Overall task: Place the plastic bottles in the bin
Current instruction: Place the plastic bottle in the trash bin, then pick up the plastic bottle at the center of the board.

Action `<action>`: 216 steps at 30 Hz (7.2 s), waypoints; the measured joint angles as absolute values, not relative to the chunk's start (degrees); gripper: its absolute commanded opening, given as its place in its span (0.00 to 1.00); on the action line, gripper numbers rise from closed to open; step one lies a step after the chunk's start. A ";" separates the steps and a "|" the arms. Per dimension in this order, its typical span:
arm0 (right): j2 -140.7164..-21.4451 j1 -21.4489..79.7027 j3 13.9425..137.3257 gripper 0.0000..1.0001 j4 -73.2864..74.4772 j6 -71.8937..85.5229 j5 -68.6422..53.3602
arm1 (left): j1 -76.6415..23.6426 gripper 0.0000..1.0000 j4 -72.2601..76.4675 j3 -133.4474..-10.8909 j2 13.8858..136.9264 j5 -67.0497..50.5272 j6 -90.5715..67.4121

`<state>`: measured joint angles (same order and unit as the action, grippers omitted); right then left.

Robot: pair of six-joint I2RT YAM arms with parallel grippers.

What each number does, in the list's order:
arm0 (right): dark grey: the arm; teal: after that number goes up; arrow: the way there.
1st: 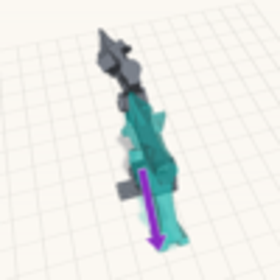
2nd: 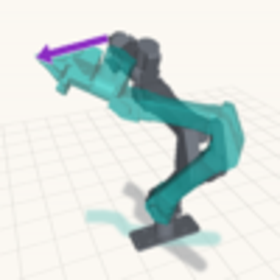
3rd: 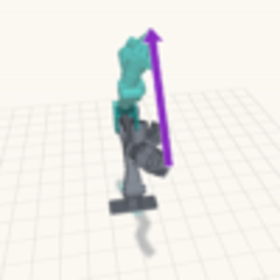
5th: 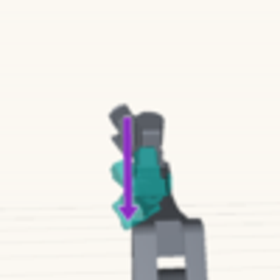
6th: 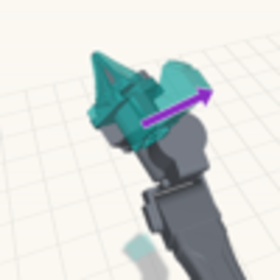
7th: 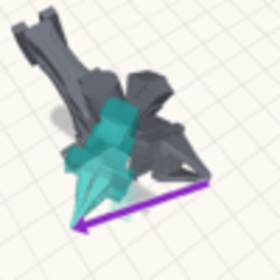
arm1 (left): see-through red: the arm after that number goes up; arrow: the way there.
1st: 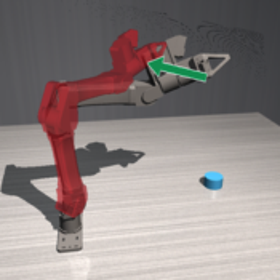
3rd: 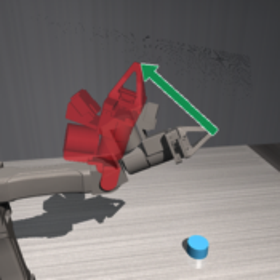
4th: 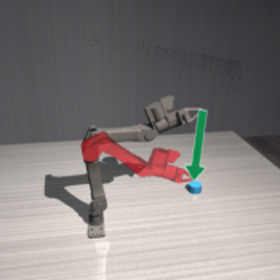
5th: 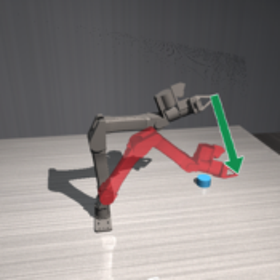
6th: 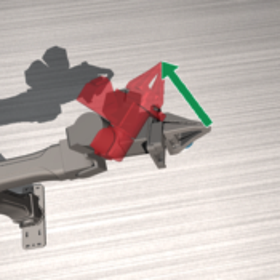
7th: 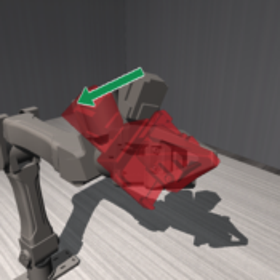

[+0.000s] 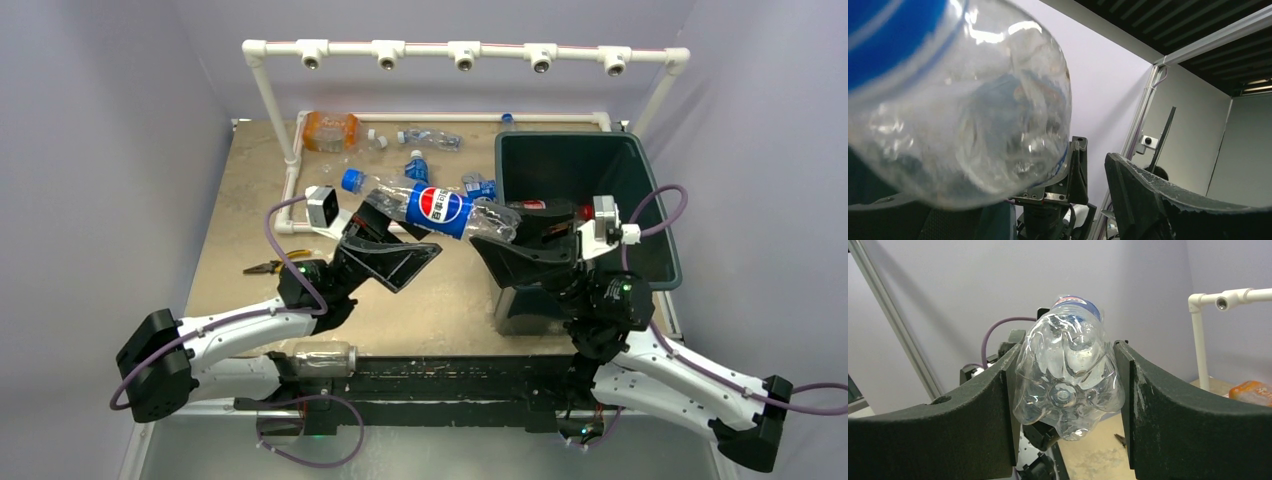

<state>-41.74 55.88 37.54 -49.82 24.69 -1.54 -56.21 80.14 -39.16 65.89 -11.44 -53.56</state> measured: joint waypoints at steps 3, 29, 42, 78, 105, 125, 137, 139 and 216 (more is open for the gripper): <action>-40.71 55.86 37.21 0.00 -48.21 24.71 -2.57 | -56.99 0.76 80.88 -39.20 66.70 -10.35 -52.40; -35.86 55.86 49.17 0.99 -10.39 20.12 -6.83 | -57.89 0.05 77.89 -34.48 57.28 -4.60 -44.05; -38.13 55.81 73.69 0.99 7.38 14.87 -5.50 | -57.91 0.00 18.52 -62.61 56.31 -13.52 -25.80; -49.74 55.81 76.77 0.72 15.27 12.56 -12.19 | -58.96 0.00 -24.84 -68.90 57.41 -28.53 -3.84; -56.25 55.86 77.06 0.05 13.80 12.58 -19.77 | -58.89 0.23 -24.27 -68.88 60.14 -29.26 -5.48; -41.74 55.81 76.31 0.00 -1.21 5.74 3.16 | -58.96 0.99 -2.02 -51.11 32.25 -6.70 -7.92; -45.76 55.75 74.02 0.00 -21.04 -15.73 39.83 | -58.96 0.99 8.54 -41.95 24.25 10.39 -7.81; -46.78 55.75 69.93 0.00 -24.69 -21.52 45.98 | -58.96 0.99 9.28 -41.95 25.71 12.32 -7.75; -21.19 55.00 51.70 0.99 3.36 10.52 12.73 | -28.51 0.97 4.03 -82.54 120.77 10.74 -26.81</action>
<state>-21.19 55.00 51.70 3.36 10.52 12.73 -28.51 4.03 -82.54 120.77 10.74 -26.81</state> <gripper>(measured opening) 0.987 0.975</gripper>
